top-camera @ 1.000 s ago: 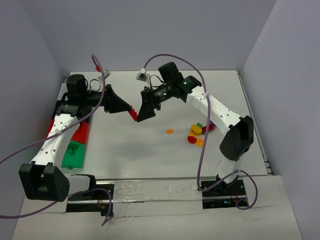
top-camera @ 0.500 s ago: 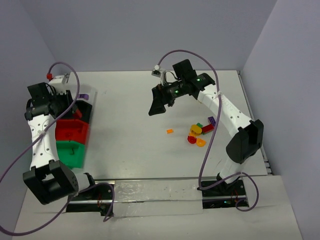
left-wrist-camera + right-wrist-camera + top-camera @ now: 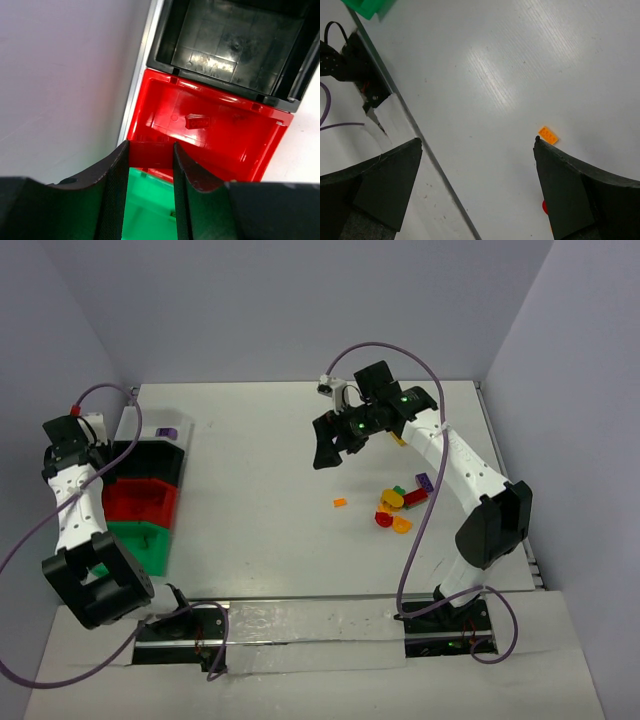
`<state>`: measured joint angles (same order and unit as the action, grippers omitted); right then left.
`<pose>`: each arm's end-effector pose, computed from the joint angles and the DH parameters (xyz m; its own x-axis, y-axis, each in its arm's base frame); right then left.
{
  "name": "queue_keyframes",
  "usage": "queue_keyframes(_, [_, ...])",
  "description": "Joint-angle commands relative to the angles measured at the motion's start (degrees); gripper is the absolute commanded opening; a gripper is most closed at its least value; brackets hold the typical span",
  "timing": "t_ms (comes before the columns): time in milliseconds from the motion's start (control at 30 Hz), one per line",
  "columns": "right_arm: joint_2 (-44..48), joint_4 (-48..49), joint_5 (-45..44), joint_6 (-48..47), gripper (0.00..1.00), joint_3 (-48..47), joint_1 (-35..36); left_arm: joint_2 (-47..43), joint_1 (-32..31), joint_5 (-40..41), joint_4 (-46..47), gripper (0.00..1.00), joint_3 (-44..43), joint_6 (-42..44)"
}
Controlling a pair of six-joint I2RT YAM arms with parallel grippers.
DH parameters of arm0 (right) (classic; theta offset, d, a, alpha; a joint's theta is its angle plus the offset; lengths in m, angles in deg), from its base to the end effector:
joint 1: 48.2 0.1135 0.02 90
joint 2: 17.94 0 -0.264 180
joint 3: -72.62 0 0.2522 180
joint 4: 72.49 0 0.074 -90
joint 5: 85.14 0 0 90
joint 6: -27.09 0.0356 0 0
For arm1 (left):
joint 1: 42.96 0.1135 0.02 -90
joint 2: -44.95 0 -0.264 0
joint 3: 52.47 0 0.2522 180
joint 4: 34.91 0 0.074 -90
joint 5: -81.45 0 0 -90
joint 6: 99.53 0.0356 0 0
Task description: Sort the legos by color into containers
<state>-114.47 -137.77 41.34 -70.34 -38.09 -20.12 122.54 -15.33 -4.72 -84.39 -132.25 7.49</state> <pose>0.3068 0.1876 0.3577 -0.5893 -0.4323 -0.6825 -0.7907 0.4818 0.3776 0.2554 0.1364 0.3005 -0.7697 -0.0732 -0.6342 -0.2903 0.9249 0.2455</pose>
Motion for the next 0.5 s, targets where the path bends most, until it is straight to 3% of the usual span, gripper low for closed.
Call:
queue_keyframes(0, [2.9, -1.1, -1.9, -1.1, 1.0, 0.0, -0.3, 2.1, 0.3, -0.5, 3.0, 0.0, -1.5, 0.1])
queue_keyframes(233, [3.2, -2.0, -4.2, -1.4, 1.0, -1.0, -0.5, 4.2, 0.3, -3.3, 4.9, 0.05, 0.6, -0.8])
queue_keyframes(467, [4.1, -3.9, -9.6, -3.8, 1.0, 1.2, -1.3, 7.8, 0.2, -5.6, 5.2, 0.32, -0.6, -1.9])
